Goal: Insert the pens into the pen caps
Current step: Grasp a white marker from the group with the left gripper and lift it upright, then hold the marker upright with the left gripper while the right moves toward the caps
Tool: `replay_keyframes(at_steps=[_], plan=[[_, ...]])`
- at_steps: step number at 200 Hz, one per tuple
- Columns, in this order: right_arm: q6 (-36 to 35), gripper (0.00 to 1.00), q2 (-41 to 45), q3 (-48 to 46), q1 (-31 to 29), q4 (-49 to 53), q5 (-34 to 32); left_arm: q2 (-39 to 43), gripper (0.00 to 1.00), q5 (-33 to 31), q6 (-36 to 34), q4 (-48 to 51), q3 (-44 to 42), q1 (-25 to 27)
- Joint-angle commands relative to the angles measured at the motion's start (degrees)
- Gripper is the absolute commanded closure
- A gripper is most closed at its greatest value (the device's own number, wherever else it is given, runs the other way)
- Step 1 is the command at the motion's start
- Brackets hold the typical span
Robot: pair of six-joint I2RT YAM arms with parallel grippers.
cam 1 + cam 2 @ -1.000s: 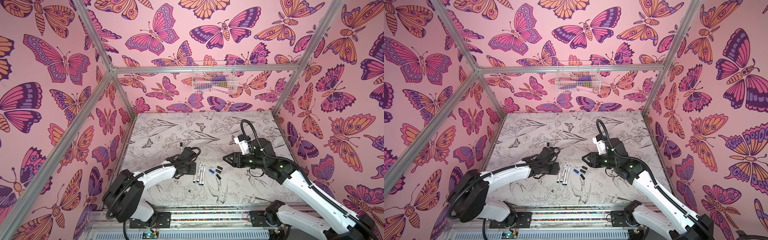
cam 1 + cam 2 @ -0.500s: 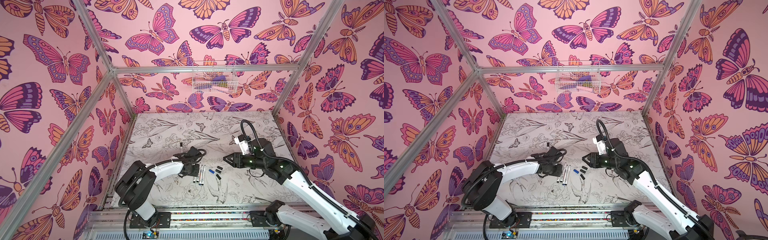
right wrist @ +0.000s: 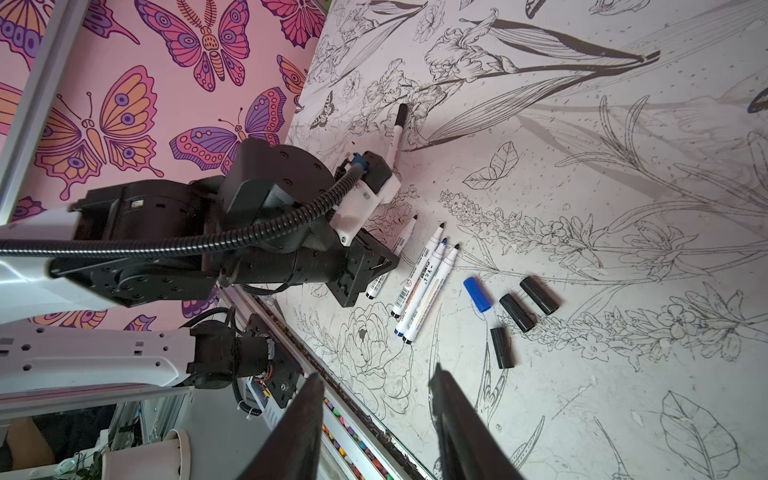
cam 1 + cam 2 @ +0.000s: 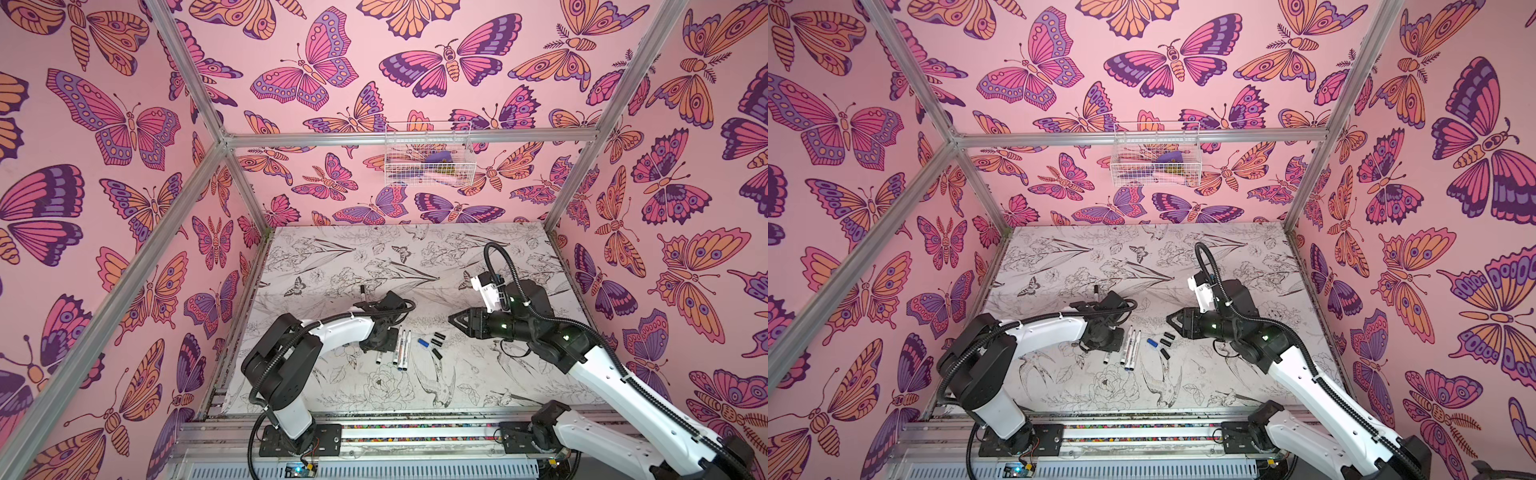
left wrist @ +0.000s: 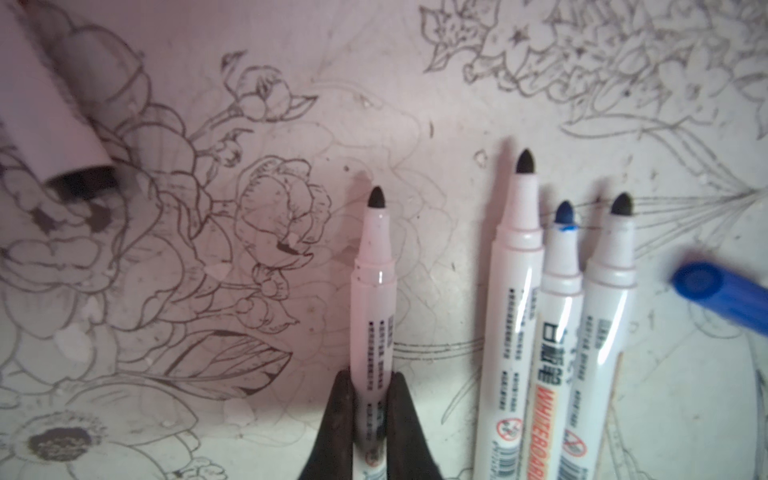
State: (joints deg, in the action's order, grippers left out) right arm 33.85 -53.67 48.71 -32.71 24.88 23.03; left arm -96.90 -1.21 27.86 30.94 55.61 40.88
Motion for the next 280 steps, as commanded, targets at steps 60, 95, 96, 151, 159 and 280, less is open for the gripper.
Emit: replay_keyframes(at_steps=[60,95,96,151,159,280], plan=[[1.4,0.53,-3.0,-0.1,-1.8,-6.5,2.9,23.4,1.00,23.8,-6.3,-27.8,-7.1,-1.5],[3.2,0.53,-7.6,1.7,-5.1,-12.2,2.6,26.5,1.00,27.8,-5.4,-31.3,-7.9,-0.4],[3.2,0.53,-7.7,1.8,-5.2,-12.4,2.6,26.6,1.00,27.8,-5.3,-31.4,-8.0,-0.3],[4.0,0.54,-12.6,4.1,-7.7,-16.0,0.9,28.6,1.00,28.7,-4.3,-33.4,-10.8,0.7],[3.9,0.54,-13.0,4.3,-7.7,-16.5,1.0,28.8,1.00,28.7,-4.3,-33.3,-10.9,0.8],[5.7,0.94,-18.1,6.8,-8.7,-19.4,1.4,28.5,1.00,29.0,-4.0,-34.8,-11.8,1.7]])
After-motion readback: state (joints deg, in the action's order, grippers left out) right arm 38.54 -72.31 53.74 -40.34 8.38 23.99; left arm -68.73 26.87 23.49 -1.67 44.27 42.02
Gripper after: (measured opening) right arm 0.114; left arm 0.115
